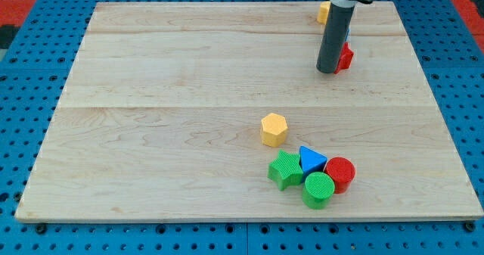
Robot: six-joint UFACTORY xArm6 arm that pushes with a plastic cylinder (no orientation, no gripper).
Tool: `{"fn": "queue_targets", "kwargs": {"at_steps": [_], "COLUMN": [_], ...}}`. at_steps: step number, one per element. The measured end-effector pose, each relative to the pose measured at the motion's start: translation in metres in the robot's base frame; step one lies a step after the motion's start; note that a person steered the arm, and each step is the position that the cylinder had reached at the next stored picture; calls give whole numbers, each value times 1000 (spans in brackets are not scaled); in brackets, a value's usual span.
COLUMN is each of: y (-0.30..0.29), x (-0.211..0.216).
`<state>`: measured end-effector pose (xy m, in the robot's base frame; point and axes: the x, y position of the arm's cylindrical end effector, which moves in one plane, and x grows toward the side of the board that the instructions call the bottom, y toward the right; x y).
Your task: Move the yellow hexagon close to the red star
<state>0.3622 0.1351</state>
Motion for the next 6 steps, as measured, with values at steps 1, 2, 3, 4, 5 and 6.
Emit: {"fn": "queue_targets", "kwargs": {"at_steps": [1, 2, 3, 4, 5, 6], "y": [33, -29, -133, -165, -126, -84], "x": [13, 12, 28, 82, 129, 137]}}
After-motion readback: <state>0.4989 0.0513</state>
